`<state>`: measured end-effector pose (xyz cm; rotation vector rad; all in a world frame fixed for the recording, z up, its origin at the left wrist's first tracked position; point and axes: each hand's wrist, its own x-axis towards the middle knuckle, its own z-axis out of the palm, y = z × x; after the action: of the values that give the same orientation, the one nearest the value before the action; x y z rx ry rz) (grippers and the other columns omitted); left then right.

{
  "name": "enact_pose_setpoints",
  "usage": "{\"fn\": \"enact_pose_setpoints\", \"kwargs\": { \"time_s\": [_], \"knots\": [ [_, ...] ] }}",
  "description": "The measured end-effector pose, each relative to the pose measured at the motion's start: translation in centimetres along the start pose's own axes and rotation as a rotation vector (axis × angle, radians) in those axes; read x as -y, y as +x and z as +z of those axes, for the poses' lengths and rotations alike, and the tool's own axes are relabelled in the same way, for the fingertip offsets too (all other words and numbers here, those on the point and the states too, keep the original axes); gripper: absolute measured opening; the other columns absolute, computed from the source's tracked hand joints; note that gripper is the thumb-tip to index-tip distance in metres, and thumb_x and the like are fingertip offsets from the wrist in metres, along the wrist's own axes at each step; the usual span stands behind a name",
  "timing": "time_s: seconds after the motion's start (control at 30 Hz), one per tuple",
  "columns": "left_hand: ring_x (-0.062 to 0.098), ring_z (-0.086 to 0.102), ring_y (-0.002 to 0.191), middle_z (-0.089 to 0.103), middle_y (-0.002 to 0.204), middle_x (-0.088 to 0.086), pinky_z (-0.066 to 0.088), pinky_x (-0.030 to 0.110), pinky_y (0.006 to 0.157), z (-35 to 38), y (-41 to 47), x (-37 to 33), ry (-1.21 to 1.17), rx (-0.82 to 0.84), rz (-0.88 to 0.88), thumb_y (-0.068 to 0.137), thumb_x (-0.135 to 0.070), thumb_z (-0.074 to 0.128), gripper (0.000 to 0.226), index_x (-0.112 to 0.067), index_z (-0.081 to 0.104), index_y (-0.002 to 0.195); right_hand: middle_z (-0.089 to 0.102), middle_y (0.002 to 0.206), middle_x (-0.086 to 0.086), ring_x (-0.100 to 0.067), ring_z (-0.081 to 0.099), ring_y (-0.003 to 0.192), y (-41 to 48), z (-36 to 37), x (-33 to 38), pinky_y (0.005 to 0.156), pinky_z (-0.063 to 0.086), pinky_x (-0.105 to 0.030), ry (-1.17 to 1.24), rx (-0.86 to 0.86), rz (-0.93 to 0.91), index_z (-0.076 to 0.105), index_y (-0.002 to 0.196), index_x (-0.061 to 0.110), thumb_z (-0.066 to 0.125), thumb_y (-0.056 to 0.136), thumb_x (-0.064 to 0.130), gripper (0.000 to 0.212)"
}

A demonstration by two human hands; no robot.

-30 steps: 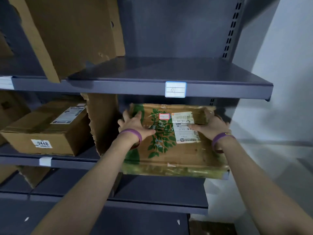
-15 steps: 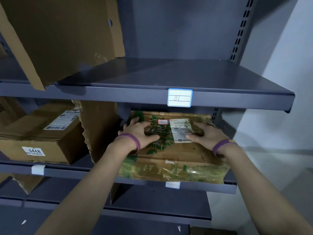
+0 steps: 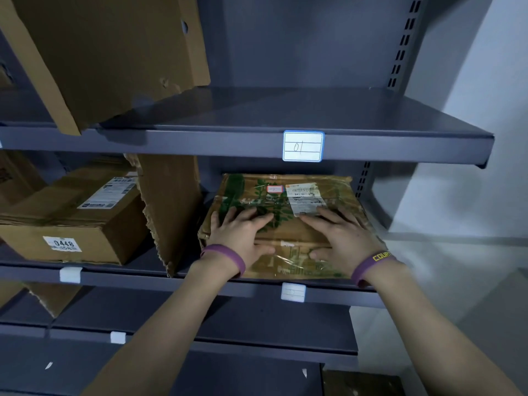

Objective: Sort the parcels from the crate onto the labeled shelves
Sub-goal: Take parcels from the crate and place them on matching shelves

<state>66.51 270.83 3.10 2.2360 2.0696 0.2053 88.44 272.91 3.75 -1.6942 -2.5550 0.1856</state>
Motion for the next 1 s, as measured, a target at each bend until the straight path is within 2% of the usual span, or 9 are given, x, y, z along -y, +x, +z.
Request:
{"fn": "enact_pose_setpoints", "kwargs": {
  "time_s": [0.2, 0.37, 0.5, 0.73, 0.83, 0.9, 1.0],
  "knots": [
    [0.028, 0.005, 0.148, 0.016, 0.16, -0.01, 0.001, 0.058, 0.117, 0.3, 1.1, 0.1, 0.0, -0.02, -0.006, 0.088, -0.053, 0.056, 0.068, -0.048, 0.021, 0.146, 0.01, 0.161, 0.011, -0.033, 0.002, 0.149, 0.7, 0.8, 0.0, 0.118, 0.013, -0.054, 0.021, -0.044, 0.029, 0.012, 0.149, 0.05, 0.06, 0.091, 0.044, 0.075],
    [0.027, 0.003, 0.148, 0.014, 0.16, -0.007, -0.002, 0.055, 0.117, 0.7, 1.0, 0.0, 0.044, -0.069, -0.004, 0.091, -0.052, 0.051, 0.066, -0.044, 0.019, 0.148, 0.004, 0.163, 0.008, -0.035, -0.002, 0.149, 0.6, 1.1, 0.1, 0.119, 0.006, -0.056, -0.004, -0.065, 0.022, 0.008, 0.151, 0.047, 0.054, 0.094, 0.043, 0.073],
    [0.024, 0.006, 0.147, 0.018, 0.159, -0.003, -0.003, 0.052, 0.117, 1.8, -0.3, -0.4, 0.051, -0.2, 0.024, 0.093, -0.046, 0.051, 0.064, -0.039, 0.021, 0.149, 0.004, 0.163, 0.004, -0.034, -0.002, 0.149, 0.4, 1.6, 0.7, 0.119, 0.002, -0.058, -0.016, -0.117, 0.045, 0.008, 0.152, 0.042, 0.053, 0.095, 0.041, 0.073],
    [0.024, 0.01, 0.148, 0.021, 0.158, -0.002, -0.004, 0.047, 0.118, 2.4, -4.5, -0.2, -0.171, -0.332, 0.12, 0.092, -0.037, 0.055, 0.061, -0.038, 0.029, 0.147, 0.007, 0.163, 0.0, -0.034, 0.001, 0.149, -3.3, 3.1, 3.1, 0.118, 0.006, -0.057, 0.024, -0.27, 0.087, 0.016, 0.153, 0.035, 0.058, 0.093, 0.037, 0.073],
    [0.028, 0.02, 0.145, 0.031, 0.155, 0.0, 0.003, 0.051, 0.118, 2.4, -6.3, -0.3, -0.268, -0.344, 0.207, 0.09, -0.034, 0.058, 0.059, -0.034, 0.036, 0.145, 0.013, 0.162, -0.005, -0.037, 0.006, 0.149, -5.4, 3.6, 4.8, 0.118, 0.009, -0.058, 0.068, -0.321, 0.11, 0.025, 0.152, 0.031, 0.062, 0.091, 0.031, 0.071],
    [0.031, 0.029, 0.141, 0.039, 0.15, 0.002, 0.013, 0.054, 0.117, 2.8, -7.7, -0.1, -0.337, -0.357, 0.268, 0.088, -0.035, 0.056, 0.057, -0.03, 0.042, 0.143, 0.019, 0.161, -0.007, -0.039, 0.011, 0.147, -6.9, 4.1, 6.2, 0.117, 0.014, -0.059, 0.093, -0.355, 0.135, 0.032, 0.15, 0.027, 0.065, 0.09, 0.027, 0.069],
    [0.029, 0.037, 0.136, 0.045, 0.145, 0.001, 0.03, 0.052, 0.112, 4.4, -10.8, 0.2, -0.493, -0.322, 0.345, 0.086, -0.036, 0.052, 0.055, -0.028, 0.046, 0.14, 0.033, 0.154, -0.013, -0.044, 0.028, 0.141, -9.9, 6.3, 8.1, 0.111, 0.029, -0.06, 0.168, -0.421, 0.185, 0.043, 0.145, 0.018, 0.069, 0.084, 0.021, 0.066]
  ]
}}
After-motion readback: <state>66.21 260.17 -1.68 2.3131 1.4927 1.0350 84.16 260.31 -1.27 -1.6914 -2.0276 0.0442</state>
